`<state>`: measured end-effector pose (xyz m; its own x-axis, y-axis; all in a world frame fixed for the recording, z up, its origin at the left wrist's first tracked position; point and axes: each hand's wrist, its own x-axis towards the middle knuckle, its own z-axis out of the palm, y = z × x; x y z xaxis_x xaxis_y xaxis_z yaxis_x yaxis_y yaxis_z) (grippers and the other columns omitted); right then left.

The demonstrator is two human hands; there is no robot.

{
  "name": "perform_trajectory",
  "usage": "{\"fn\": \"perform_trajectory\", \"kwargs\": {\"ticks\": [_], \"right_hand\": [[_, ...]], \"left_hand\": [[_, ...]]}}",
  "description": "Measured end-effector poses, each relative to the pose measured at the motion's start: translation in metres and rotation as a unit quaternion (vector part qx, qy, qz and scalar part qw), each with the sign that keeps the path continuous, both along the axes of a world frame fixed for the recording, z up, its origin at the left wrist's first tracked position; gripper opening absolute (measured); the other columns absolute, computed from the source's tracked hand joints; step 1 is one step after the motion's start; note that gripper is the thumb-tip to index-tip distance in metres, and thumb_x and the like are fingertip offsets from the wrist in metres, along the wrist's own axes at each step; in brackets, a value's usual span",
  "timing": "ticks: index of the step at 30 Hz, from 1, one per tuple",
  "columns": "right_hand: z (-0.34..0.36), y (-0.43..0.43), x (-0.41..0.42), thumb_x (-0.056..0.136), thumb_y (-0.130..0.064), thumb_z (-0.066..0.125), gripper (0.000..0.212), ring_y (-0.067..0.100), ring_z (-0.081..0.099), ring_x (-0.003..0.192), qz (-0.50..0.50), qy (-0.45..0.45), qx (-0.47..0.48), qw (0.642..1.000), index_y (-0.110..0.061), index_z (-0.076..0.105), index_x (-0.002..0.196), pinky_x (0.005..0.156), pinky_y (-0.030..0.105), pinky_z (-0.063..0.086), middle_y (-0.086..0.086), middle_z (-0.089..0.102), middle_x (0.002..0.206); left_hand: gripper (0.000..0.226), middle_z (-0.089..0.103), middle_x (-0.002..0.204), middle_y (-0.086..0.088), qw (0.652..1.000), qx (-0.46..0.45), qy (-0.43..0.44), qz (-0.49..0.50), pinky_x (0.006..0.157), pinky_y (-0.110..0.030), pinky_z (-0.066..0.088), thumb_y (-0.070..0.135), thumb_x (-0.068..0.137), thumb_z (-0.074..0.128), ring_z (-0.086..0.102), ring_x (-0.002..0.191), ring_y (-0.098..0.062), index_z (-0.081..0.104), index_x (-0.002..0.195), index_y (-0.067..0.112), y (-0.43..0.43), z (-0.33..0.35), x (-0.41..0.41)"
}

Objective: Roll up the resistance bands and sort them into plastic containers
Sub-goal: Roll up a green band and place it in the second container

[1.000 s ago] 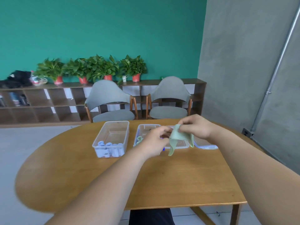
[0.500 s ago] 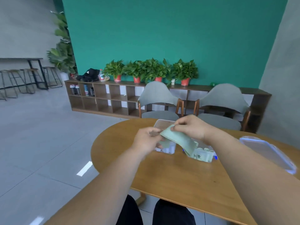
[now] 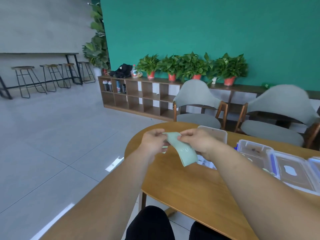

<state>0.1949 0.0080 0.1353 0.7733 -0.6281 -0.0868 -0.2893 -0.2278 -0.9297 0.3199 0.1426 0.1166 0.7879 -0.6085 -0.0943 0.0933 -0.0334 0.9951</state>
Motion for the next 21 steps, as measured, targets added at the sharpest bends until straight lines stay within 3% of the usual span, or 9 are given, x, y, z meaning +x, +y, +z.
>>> {"fn": "perform_trajectory", "kwargs": {"ticks": [5, 7, 9, 11, 13, 15, 17, 19, 21], "right_hand": [[-0.023, 0.002, 0.035, 0.096, -0.029, 0.075, 0.029, 0.018, 0.075, 0.089, -0.034, -0.024, 0.015, 0.999, -0.021, 0.071, 0.123, 0.073, 0.033, 0.061, 0.0, 0.077, 0.105], [-0.043, 0.006, 0.039, 0.097, -0.029, 0.072, 0.029, 0.017, 0.074, 0.092, -0.035, 0.001, 0.007, 0.999, -0.021, 0.069, 0.125, 0.073, 0.031, 0.06, -0.002, 0.075, 0.107], [-0.068, 0.013, 0.04, 0.097, -0.027, 0.071, 0.032, 0.017, 0.071, 0.097, -0.034, 0.061, -0.014, 0.997, -0.02, 0.067, 0.128, 0.079, 0.032, 0.06, -0.001, 0.072, 0.11], [-0.094, 0.018, 0.041, 0.095, -0.027, 0.072, 0.035, 0.018, 0.069, 0.1, -0.025, 0.129, -0.037, 0.991, -0.018, 0.067, 0.129, 0.084, 0.033, 0.058, 0.0, 0.07, 0.114], [-0.103, 0.019, 0.042, 0.094, -0.028, 0.071, 0.035, 0.017, 0.067, 0.1, -0.009, 0.176, -0.084, 0.981, -0.019, 0.068, 0.128, 0.081, 0.029, 0.054, -0.001, 0.071, 0.118], [-0.1, 0.014, 0.046, 0.091, -0.023, 0.066, 0.032, 0.025, 0.07, 0.104, 0.012, 0.198, -0.14, 0.97, -0.013, 0.073, 0.121, 0.085, 0.034, 0.058, 0.005, 0.074, 0.119], [-0.086, 0.009, 0.051, 0.089, -0.017, 0.06, 0.033, 0.029, 0.069, 0.109, 0.057, 0.212, -0.217, 0.951, -0.011, 0.075, 0.118, 0.09, 0.038, 0.059, 0.008, 0.074, 0.122], [-0.063, 0.006, 0.056, 0.092, -0.014, 0.059, 0.034, 0.021, 0.066, 0.107, 0.12, 0.236, -0.297, 0.917, -0.023, 0.075, 0.121, 0.085, 0.03, 0.054, -0.002, 0.072, 0.119], [-0.041, 0.003, 0.061, 0.095, -0.015, 0.063, 0.032, 0.015, 0.061, 0.102, 0.186, 0.249, -0.357, 0.881, -0.031, 0.075, 0.121, 0.083, 0.029, 0.05, -0.009, 0.066, 0.11]], "left_hand": [[0.039, 0.07, 0.117, 0.012, 0.999, -0.012, -0.05, -0.01, 0.073, -0.026, 0.062, 0.008, 0.105, 0.06, 0.076, 0.095, -0.011, 0.059, 0.14, 0.024, -0.003, -0.006, 0.03], [0.042, 0.068, 0.122, 0.005, 0.998, 0.032, -0.044, -0.015, 0.069, -0.022, 0.06, 0.007, 0.104, 0.06, 0.072, 0.097, -0.011, 0.056, 0.142, 0.025, -0.004, -0.026, 0.034], [0.045, 0.066, 0.126, -0.005, 0.995, 0.096, -0.007, -0.011, 0.075, -0.029, 0.063, 0.008, 0.102, 0.062, 0.071, 0.101, -0.017, 0.055, 0.144, 0.022, -0.005, -0.052, 0.035], [0.044, 0.068, 0.12, -0.012, 0.989, 0.138, 0.048, -0.003, 0.078, -0.034, 0.065, 0.008, 0.101, 0.064, 0.074, 0.101, -0.024, 0.055, 0.142, 0.018, -0.005, -0.076, 0.035], [0.042, 0.073, 0.107, -0.013, 0.982, 0.184, 0.039, -0.006, 0.078, -0.036, 0.066, 0.013, 0.101, 0.062, 0.077, 0.092, -0.024, 0.053, 0.142, 0.016, -0.002, -0.095, 0.037], [0.041, 0.075, 0.101, -0.009, 0.955, 0.281, -0.095, -0.028, 0.078, -0.038, 0.065, 0.023, 0.101, 0.058, 0.076, 0.087, -0.023, 0.052, 0.141, 0.017, 0.004, -0.101, 0.04], [0.043, 0.07, 0.119, -0.007, 0.876, 0.391, -0.28, -0.038, 0.081, -0.036, 0.059, 0.033, 0.103, 0.055, 0.069, 0.101, -0.023, 0.051, 0.144, 0.021, 0.009, -0.1, 0.043], [0.048, 0.054, 0.145, -0.004, 0.839, 0.384, -0.38, -0.059, 0.099, -0.039, 0.052, 0.035, 0.105, 0.054, 0.055, 0.127, -0.027, 0.047, 0.152, 0.026, 0.01, -0.094, 0.046], [0.044, 0.048, 0.152, 0.004, 0.848, 0.302, -0.422, -0.112, 0.115, -0.039, 0.04, 0.03, 0.106, 0.055, 0.04, 0.139, -0.024, 0.053, 0.149, 0.028, 0.01, -0.082, 0.049]]}}
